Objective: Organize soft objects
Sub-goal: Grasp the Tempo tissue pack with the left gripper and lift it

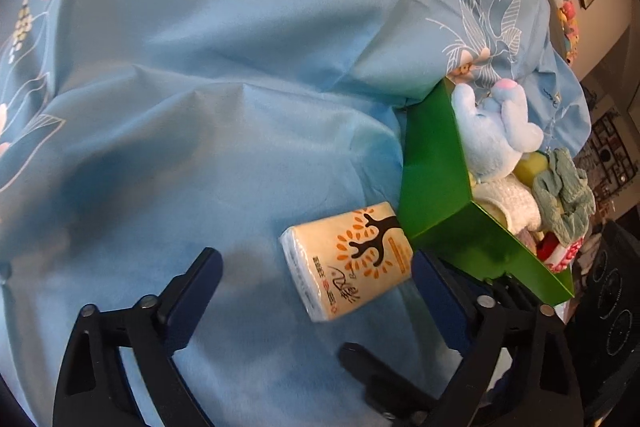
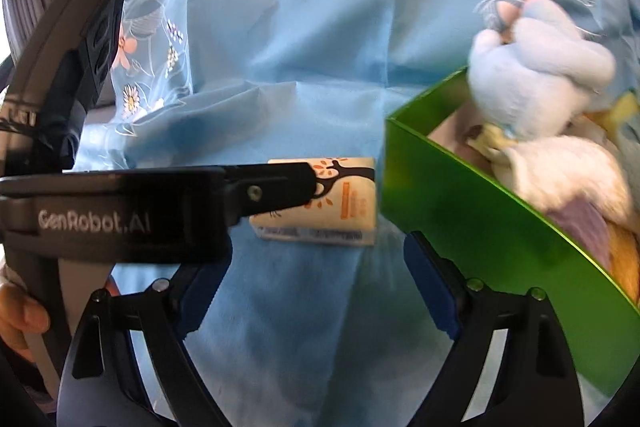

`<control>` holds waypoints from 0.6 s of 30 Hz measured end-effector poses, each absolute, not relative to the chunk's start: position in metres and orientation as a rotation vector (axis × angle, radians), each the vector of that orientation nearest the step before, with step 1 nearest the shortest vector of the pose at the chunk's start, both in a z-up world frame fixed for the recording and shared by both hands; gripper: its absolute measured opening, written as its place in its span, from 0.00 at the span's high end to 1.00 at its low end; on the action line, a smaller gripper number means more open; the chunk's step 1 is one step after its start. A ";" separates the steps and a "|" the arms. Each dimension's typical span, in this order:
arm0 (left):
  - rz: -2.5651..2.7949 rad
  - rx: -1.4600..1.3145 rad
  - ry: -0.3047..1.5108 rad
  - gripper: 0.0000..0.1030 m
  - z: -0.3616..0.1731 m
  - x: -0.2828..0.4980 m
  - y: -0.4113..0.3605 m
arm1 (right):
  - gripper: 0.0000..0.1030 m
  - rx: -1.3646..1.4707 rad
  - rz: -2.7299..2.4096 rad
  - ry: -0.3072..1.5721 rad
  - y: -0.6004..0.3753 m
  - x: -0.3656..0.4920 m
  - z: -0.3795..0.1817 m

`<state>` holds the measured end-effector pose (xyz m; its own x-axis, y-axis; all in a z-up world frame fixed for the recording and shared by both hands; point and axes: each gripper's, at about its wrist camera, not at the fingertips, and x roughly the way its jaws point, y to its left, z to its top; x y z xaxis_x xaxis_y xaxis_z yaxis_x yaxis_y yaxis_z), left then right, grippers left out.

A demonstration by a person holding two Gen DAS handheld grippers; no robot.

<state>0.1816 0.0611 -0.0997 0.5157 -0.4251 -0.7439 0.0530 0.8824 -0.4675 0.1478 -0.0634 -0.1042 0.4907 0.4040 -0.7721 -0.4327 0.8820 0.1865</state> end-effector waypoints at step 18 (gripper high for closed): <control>-0.341 -0.341 1.000 0.39 -0.098 0.176 0.047 | 0.30 -0.056 0.529 0.967 -0.048 0.154 -0.112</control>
<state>0.1760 0.0472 -0.0976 0.4968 -0.4285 -0.7547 0.1212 0.8953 -0.4286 0.1535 -0.0477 -0.1120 0.4516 0.4036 -0.7957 -0.4528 0.8721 0.1854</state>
